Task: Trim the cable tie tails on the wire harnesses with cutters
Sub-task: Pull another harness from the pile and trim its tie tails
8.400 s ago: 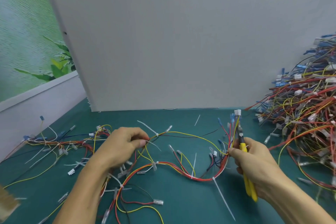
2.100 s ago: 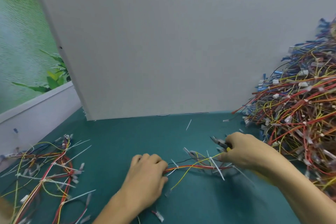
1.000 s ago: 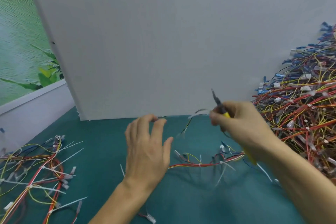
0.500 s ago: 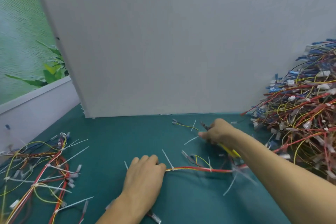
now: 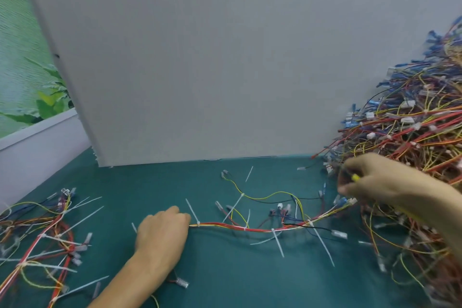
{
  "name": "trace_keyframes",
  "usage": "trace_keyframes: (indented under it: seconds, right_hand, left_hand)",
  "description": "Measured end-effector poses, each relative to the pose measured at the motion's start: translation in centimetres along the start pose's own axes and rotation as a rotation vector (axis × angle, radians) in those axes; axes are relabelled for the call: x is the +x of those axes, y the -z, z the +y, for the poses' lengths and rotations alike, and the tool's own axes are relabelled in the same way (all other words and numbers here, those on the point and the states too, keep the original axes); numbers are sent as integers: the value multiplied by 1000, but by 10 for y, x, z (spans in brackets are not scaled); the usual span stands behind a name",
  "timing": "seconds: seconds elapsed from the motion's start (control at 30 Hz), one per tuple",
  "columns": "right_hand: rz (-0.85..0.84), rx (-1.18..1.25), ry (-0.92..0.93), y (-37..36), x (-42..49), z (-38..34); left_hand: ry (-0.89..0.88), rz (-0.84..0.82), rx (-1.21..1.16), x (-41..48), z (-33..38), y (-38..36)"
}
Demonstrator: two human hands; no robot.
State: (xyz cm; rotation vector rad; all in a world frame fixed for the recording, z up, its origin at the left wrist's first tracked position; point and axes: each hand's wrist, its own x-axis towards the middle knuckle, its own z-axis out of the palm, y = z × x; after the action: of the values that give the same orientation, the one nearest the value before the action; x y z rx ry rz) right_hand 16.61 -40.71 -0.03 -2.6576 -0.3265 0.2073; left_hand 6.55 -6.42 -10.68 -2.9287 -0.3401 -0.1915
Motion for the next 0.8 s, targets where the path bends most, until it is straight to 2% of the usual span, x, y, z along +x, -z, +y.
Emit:
trace_keyframes:
  seconds: [0.1,0.23,0.47,0.6,0.67,0.8]
  right_hand:
    - [-36,-234,-41,-23,1,15]
    - [16,-315,-103,-33,10,38]
    - [-16,-349,-155,-33,14,57]
    - [44,-250,58,-31,9,40]
    - [6,-219,101,-32,3,28]
    - [-142,-253,-2,-43,-5,25]
  left_hand:
    - [13,-8,-24,3,-3,-3]
    - [17,-10,-24,6,-11,-6]
    - [100,-26,4,12,-46,-7]
    - [95,-2,15,12,-42,-9]
    - [87,-6,29,12,-40,-9]
    - [87,-69,93,9,-32,4]
